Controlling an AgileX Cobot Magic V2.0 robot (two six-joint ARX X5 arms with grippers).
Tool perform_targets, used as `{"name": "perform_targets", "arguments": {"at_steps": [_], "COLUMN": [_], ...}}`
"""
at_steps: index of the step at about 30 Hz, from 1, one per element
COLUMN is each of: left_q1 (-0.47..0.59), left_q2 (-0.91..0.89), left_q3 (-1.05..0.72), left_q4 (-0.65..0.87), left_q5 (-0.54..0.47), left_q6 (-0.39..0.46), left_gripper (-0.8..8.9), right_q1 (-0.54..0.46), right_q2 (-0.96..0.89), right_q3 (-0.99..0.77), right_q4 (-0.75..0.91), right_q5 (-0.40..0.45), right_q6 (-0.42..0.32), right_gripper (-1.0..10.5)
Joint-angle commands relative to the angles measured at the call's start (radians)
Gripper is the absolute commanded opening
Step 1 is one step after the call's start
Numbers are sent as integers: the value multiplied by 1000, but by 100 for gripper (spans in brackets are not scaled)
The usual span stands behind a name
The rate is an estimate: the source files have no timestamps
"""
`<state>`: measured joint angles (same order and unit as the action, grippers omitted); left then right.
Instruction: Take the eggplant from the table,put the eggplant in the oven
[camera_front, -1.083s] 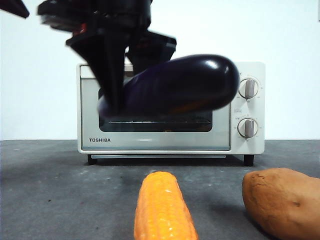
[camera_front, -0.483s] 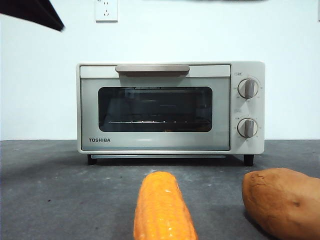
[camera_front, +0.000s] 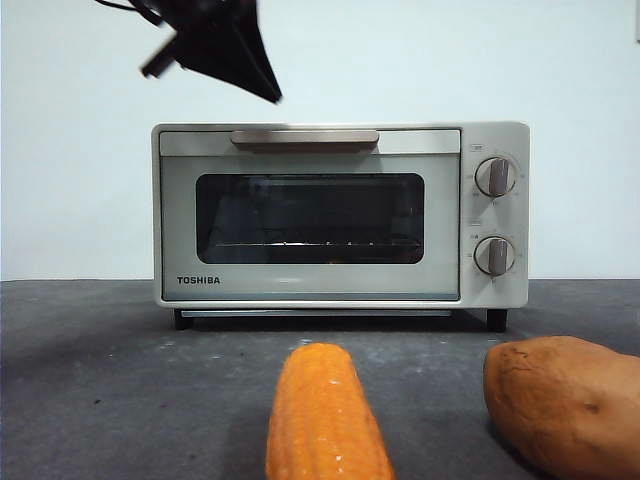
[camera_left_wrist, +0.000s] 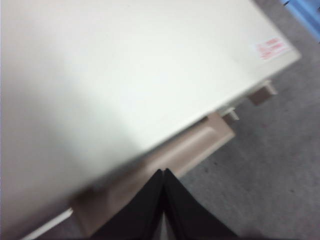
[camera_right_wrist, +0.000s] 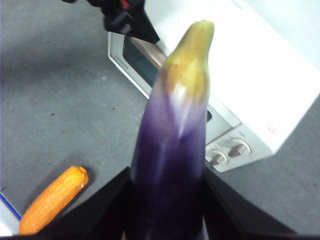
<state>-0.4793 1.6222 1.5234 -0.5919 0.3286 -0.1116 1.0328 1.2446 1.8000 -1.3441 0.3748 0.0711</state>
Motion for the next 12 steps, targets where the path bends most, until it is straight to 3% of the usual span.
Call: {"name": "perform_targets", "arguments": {"at_steps": [1,5,12], "left_q1": [-23,-45,-88], "left_q2": [83,146,163], "left_q3": [85,140,153], "left_q4": [-33,-88,-205], "left_q5": [-45,-101,-104], "left_q6": [53,82,114], "left_gripper": [6,6,6], "right_q1": [10,10,10], "right_q2": [-39,-106,-172], "right_q3": [-20,-69,-119], "right_q4": [-75,-75,-75], "right_q5": [23,23,59], "right_q6": [42,68,106], "right_gripper": [141,141,141]}}
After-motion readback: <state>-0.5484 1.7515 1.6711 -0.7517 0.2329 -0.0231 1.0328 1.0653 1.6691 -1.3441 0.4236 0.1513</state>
